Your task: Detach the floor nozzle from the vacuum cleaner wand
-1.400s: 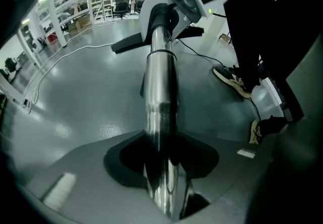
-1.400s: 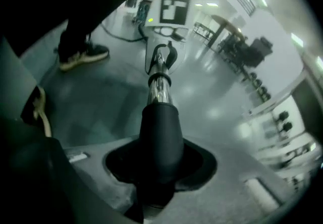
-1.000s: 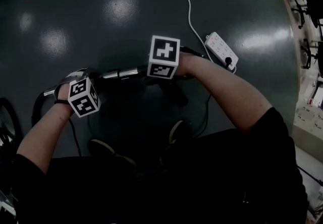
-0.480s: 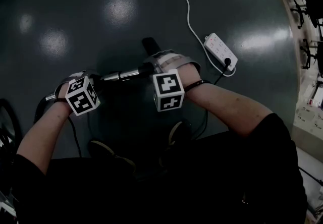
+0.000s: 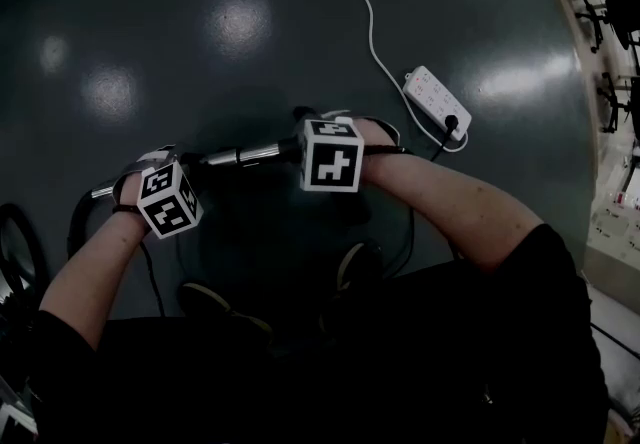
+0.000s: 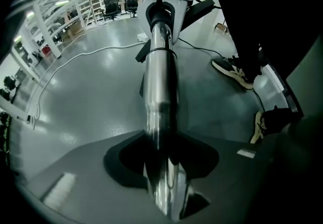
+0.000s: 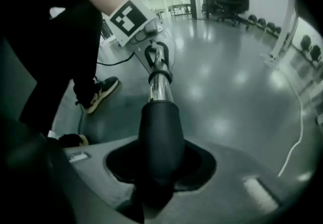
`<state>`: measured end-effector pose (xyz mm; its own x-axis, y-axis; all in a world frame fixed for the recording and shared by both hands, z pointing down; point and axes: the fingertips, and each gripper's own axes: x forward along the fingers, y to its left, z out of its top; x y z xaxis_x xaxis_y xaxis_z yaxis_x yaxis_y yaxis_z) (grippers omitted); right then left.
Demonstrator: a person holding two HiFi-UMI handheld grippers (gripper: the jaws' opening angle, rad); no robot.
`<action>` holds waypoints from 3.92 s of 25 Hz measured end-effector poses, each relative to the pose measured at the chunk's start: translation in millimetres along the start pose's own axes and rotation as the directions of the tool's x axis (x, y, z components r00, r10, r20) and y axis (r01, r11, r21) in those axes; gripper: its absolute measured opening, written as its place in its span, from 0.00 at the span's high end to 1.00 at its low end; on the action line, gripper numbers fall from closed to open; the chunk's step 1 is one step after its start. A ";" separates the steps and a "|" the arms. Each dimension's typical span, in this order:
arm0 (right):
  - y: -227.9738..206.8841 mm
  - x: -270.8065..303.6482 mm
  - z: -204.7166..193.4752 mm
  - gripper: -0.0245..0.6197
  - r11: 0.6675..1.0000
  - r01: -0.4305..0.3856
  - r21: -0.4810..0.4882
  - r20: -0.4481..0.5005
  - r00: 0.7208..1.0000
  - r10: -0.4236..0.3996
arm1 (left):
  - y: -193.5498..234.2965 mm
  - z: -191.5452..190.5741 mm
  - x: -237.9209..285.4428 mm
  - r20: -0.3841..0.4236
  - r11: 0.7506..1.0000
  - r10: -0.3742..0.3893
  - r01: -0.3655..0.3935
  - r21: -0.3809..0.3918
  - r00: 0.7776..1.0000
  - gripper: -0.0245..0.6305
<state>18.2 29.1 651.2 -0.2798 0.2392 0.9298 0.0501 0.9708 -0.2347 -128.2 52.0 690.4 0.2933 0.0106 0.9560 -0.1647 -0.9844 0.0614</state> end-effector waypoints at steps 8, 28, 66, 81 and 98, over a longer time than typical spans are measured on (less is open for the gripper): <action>1.5 -9.6 -2.5 0.78 0.994 0.054 -0.092 -0.044 0.997 -0.058 | -9.0 8.3 -0.8 0.039 0.997 -0.078 0.079 -0.023 0.996 0.72; -10.4 33.7 -53.8 0.78 0.933 0.259 -0.251 0.045 0.966 -0.256 | -12.7 -33.9 37.5 -0.121 1.000 -0.018 0.019 0.005 0.993 0.72; 54.3 33.7 -37.0 0.56 0.970 0.189 -0.152 0.110 0.979 -0.173 | 4.0 -25.9 -48.9 0.120 0.892 0.119 -0.053 -0.449 0.986 0.62; 168.8 -350.2 -44.5 0.56 0.641 0.161 0.750 0.247 0.831 -0.498 | -80.8 90.7 -439.6 0.213 0.662 0.450 -0.164 -0.731 0.867 0.65; 304.0 -640.9 119.1 0.56 0.689 0.080 0.721 0.536 0.567 -0.626 | -165.6 229.3 -720.5 0.495 0.610 0.695 -0.062 -0.790 0.522 0.66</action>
<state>98.6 168.7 -49.8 -0.7034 -0.4824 0.5221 -0.6787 0.6740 -0.2917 -96.3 167.1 -74.3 0.5049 -0.7652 0.3994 -0.8627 -0.4624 0.2047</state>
